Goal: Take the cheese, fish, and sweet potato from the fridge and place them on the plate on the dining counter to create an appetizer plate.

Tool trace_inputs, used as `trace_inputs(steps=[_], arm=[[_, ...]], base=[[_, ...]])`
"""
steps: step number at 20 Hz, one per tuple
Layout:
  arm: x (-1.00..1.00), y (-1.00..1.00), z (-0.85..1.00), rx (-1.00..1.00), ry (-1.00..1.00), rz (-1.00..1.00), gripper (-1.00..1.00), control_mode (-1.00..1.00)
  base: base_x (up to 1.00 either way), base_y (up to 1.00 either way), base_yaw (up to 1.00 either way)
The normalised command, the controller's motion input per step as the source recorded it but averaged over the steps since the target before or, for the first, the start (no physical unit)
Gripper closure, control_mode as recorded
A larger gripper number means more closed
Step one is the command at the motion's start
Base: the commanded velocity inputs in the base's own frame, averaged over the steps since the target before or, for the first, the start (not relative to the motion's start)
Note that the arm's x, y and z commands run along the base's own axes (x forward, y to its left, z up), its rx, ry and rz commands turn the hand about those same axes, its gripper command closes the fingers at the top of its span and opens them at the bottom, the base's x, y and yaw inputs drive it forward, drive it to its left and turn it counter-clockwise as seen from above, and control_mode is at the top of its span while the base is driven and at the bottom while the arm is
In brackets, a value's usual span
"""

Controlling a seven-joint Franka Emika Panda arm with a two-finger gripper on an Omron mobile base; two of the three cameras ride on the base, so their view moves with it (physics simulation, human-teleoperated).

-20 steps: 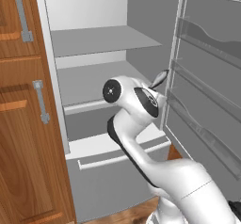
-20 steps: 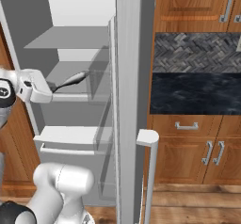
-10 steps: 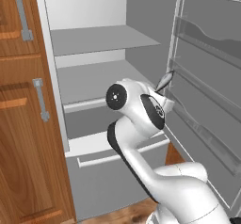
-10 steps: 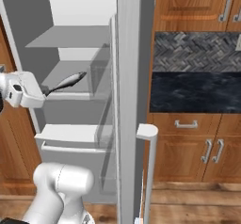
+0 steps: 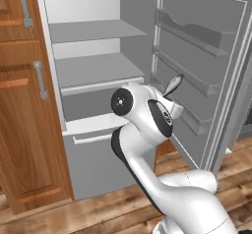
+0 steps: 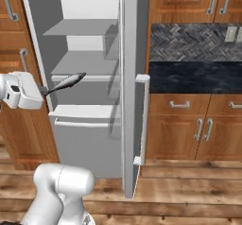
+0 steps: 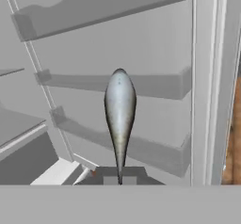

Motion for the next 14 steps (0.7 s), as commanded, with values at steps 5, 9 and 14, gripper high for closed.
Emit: trace_inputs(steps=[5, 9, 14], arm=[[0.00, 0.00, 0.00, 0.00, 0.00, 0.00, 1.00, 1.00], [0.00, 0.00, 0.00, 0.00, 0.00, 0.00, 1.00, 1.00], [0.00, 0.00, 0.00, 0.00, 0.00, 0.00, 1.00, 1.00]], base=[[-1.00, 0.00, 0.00], [-1.00, 0.00, 0.00], [-1.00, 0.00, 0.00]])
